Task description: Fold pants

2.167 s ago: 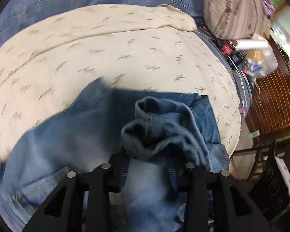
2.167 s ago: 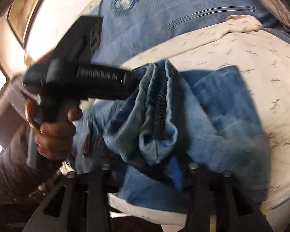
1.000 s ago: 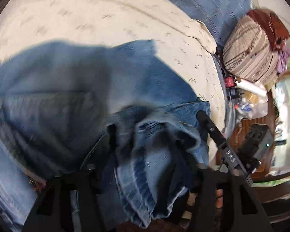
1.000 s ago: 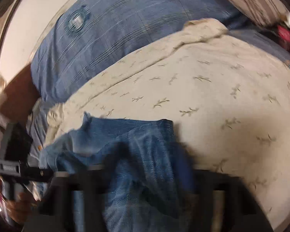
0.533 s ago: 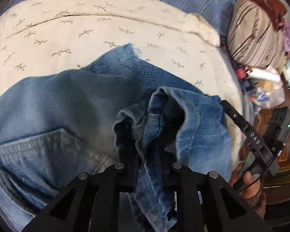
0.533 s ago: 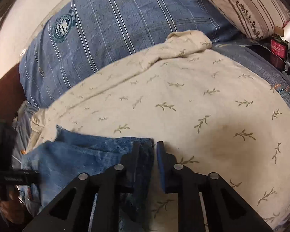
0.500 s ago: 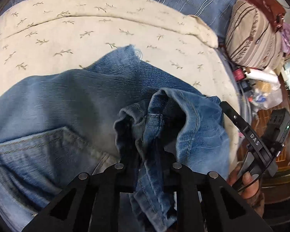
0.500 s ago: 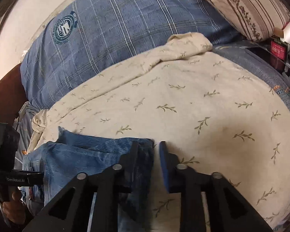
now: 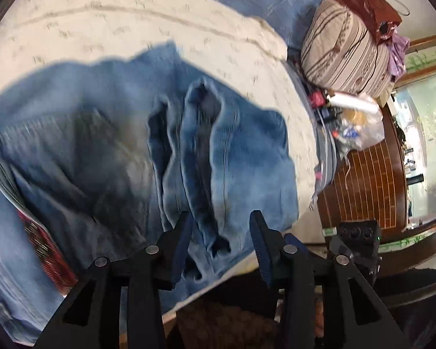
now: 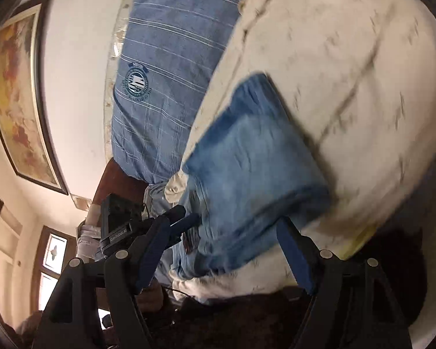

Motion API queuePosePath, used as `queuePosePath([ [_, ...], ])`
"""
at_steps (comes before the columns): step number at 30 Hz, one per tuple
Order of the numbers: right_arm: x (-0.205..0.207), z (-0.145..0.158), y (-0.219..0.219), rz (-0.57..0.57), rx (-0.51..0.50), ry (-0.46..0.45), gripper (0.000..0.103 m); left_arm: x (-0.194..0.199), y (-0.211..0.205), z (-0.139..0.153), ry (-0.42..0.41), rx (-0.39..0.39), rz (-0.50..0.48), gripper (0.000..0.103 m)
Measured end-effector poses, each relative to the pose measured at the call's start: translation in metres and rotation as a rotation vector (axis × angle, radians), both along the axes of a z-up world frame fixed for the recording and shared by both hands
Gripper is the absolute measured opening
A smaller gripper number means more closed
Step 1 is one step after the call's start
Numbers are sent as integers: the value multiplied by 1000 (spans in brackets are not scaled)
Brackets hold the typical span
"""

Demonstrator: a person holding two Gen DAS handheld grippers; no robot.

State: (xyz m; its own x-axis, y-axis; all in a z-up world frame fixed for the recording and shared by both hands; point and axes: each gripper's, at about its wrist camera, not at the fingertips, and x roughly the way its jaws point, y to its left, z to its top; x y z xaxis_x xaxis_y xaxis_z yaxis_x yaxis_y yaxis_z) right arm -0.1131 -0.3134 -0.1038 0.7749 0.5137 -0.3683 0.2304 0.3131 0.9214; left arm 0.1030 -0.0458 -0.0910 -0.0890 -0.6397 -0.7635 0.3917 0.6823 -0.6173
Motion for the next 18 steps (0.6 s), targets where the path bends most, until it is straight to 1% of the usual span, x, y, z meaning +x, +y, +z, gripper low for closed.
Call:
queuePosePath([
  [3, 9, -10, 0, -24, 17, 31, 78, 8, -12, -19, 25, 39, 7, 43],
  [5, 19, -18, -2, -52, 21, 36, 77, 13, -24, -26, 31, 55, 11, 39],
  [6, 24, -21, -4, -58, 29, 37, 57, 13, -28, -25, 35, 59, 2, 26],
  [7, 25, -23, -5, -64, 33, 42, 39, 14, -33, -23, 43, 55, -7, 17],
  [8, 27, -22, -8, -68, 19, 44, 8, 14, -38, -16, 42, 29, -17, 17],
  [9, 25, -15, -12, -84, -11, 21, 9, 13, -42, -8, 26, 6, -28, 17],
  [10, 20, -5, -16, -114, -54, -4, 9, 10, -47, 2, -14, -8, -44, 17],
  [11, 12, 11, -21, -147, -130, -35, 8, 9, -54, 3, -42, -5, -54, 17],
  [12, 7, 22, -24, -164, -212, -43, 8, 8, -58, 3, -64, 9, -64, 17],
  [13, 6, 27, -25, -156, -275, -35, 7, 8, -63, -3, -73, 36, -72, 17],
  [14, 7, 26, -25, -135, -312, -12, 8, 8, -63, -12, -61, 69, -73, 17],
  [16, 14, 10, -18, -82, -358, 74, 8, 15, -62, -43, 18, 135, -52, 15],
  [17, 20, 1, -12, -55, -387, 118, 9, 17, -59, -50, 42, 130, -38, 12],
  [18, 21, -11, -8, -30, -400, 157, 9, 21, -52, -54, 63, 108, -22, 6],
])
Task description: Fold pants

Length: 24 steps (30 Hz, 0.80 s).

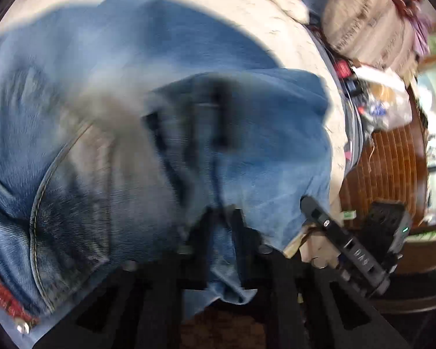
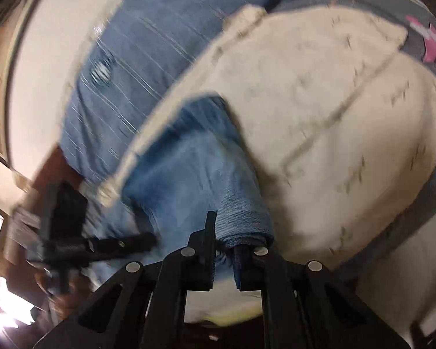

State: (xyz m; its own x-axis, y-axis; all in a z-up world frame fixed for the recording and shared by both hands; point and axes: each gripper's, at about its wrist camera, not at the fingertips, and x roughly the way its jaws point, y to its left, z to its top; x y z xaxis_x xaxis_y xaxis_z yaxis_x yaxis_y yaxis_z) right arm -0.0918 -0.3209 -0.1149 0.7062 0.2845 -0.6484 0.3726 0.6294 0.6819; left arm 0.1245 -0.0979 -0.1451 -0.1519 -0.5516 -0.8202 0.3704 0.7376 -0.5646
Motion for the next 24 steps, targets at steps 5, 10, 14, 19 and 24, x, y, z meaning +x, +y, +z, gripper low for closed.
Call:
queuePosePath([
  [5, -22, 5, -16, -36, 149, -54, 28, 11, 28, 28, -65, -46, 11, 8],
  [10, -48, 47, -25, -81, 68, -106, 51, 15, 48, 65, -133, -154, 51, 33],
  [14, -38, 69, -31, -108, -7, -170, 60, 11, 30, 77, -185, -157, 35, 43],
  [19, -1, 61, -29, -48, -40, -130, 61, 22, -6, 54, -132, -69, 48, 45],
  [24, 45, 50, -31, -19, -68, -130, 62, 36, -37, 34, -49, -20, 57, 29],
])
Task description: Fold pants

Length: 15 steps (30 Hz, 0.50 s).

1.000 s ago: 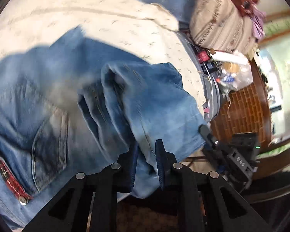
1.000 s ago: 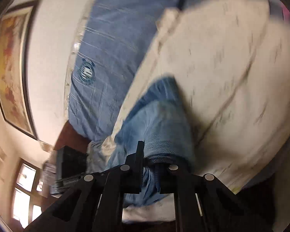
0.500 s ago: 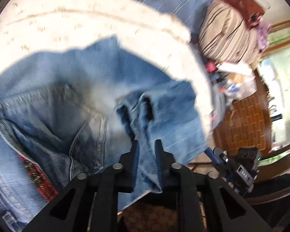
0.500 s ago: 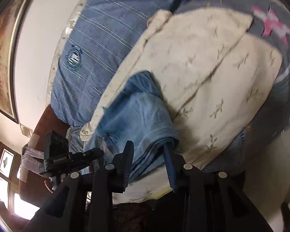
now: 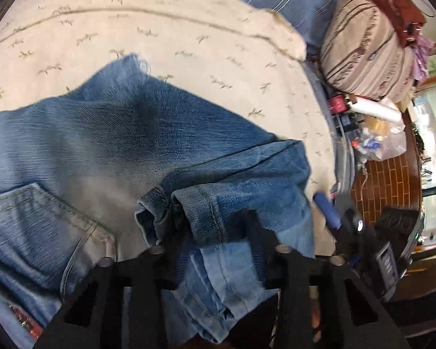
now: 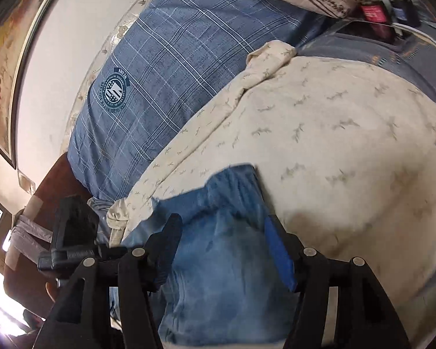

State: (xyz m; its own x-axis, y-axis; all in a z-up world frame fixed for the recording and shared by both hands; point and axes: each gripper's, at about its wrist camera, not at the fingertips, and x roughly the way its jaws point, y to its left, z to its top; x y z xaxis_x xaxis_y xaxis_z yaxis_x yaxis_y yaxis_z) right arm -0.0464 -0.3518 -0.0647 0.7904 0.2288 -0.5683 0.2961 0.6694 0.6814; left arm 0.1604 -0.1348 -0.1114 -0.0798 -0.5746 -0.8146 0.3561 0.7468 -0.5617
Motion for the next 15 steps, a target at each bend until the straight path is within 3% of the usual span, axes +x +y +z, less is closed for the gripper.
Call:
queuePosePath([
  [3, 32, -11, -3, 29, -56, 46, 60, 8, -3, -4, -5, 9, 8, 24],
  [4, 42, -18, -1, 64, -66, 73, 52, 11, -1, -3, -18, 18, 11, 21],
  [5, 55, -21, 3, 102, -86, 108, 32, 11, -3, 0, -46, 25, 18, 20],
  [9, 72, 1, 17, 148, -216, 52, 29, 18, -14, 15, -208, 95, 47, 16],
  [11, 84, -15, 18, 161, -265, 146, 31, 24, -26, 3, -188, 161, 28, 13],
  [12, 87, -23, 16, 164, -259, 178, 36, 24, -28, 1, -183, 169, 23, 13],
  [15, 69, -14, 7, 138, -181, 139, 39, 24, -28, 15, -169, 116, 12, 13],
])
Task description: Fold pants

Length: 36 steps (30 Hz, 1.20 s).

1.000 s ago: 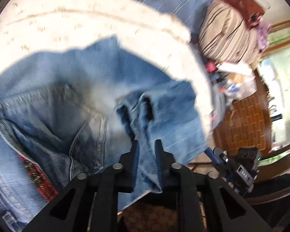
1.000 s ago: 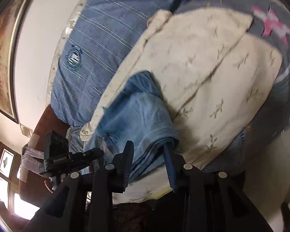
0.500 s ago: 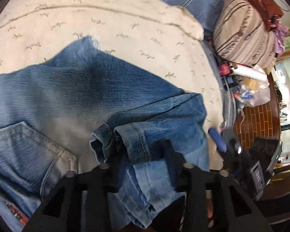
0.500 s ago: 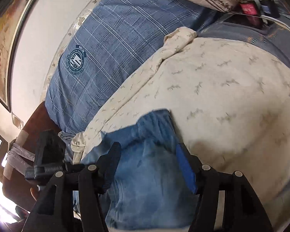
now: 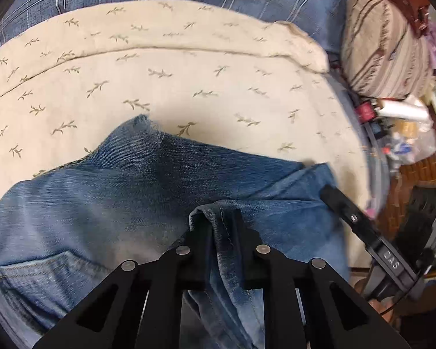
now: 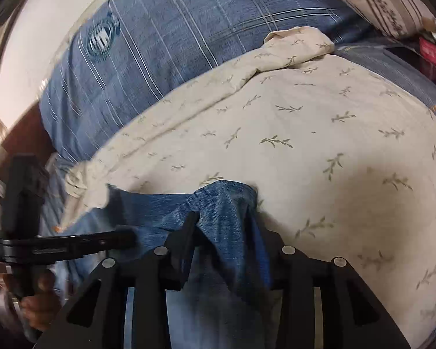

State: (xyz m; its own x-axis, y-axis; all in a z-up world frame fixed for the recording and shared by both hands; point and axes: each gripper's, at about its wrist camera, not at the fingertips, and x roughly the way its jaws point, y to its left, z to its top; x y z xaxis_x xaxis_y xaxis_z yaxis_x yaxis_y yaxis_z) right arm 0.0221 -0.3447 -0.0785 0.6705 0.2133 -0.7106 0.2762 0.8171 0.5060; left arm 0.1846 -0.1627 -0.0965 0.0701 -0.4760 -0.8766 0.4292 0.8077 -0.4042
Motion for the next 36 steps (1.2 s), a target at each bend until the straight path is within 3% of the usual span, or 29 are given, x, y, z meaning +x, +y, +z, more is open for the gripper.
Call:
queuePosePath([
  [1, -14, 7, -3, -22, 28, -34, 42, 0, 4, 10, 8, -42, -11, 13],
  [3, -43, 15, -7, -51, 81, -84, 62, 1, 12, 28, -4, -96, -48, 13],
  [5, -71, 15, -9, -83, 132, -105, 68, -1, -3, 44, -52, -98, -125, 20],
  [7, -92, 7, -6, -103, 160, -84, 68, -6, -25, 52, -85, -43, -216, 52],
  [10, -110, -13, -3, -127, 181, -31, 68, -6, -69, 56, -139, 81, -296, 52],
  [11, -113, -17, -2, -135, 188, -17, 68, -6, -79, 59, -133, 84, -305, 52],
  [14, -116, -25, -1, -139, 215, -35, 68, -6, -82, 83, -111, -37, -300, 51],
  [16, -115, -23, 0, -124, 190, -38, 68, -11, -75, 104, -146, -110, -314, 51],
  [22, -114, -18, -1, -103, 170, -53, 68, -18, -28, 162, -334, -181, -264, 55],
  [23, -115, -19, -1, -102, 170, -52, 68, -16, -20, 169, -351, -193, -239, 57],
  [24, -116, -20, -2, -103, 170, -51, 68, -15, -16, 171, -361, -184, -222, 68],
  [25, -117, -22, -3, -105, 176, -50, 68, -16, -19, 169, -370, -155, -233, 75],
  [26, -117, -23, -4, -107, 184, -50, 68, -19, -27, 161, -365, -117, -274, 75],
  [29, -117, -24, -6, -122, 199, -59, 68, -24, -65, 120, -290, 31, -385, 71],
  [31, -115, -22, -4, -115, 194, -63, 68, -22, -93, 93, -247, 112, -425, 62],
  [36, -109, -17, 6, -68, 119, -53, 63, -17, -139, 31, -112, 239, -519, 61],
])
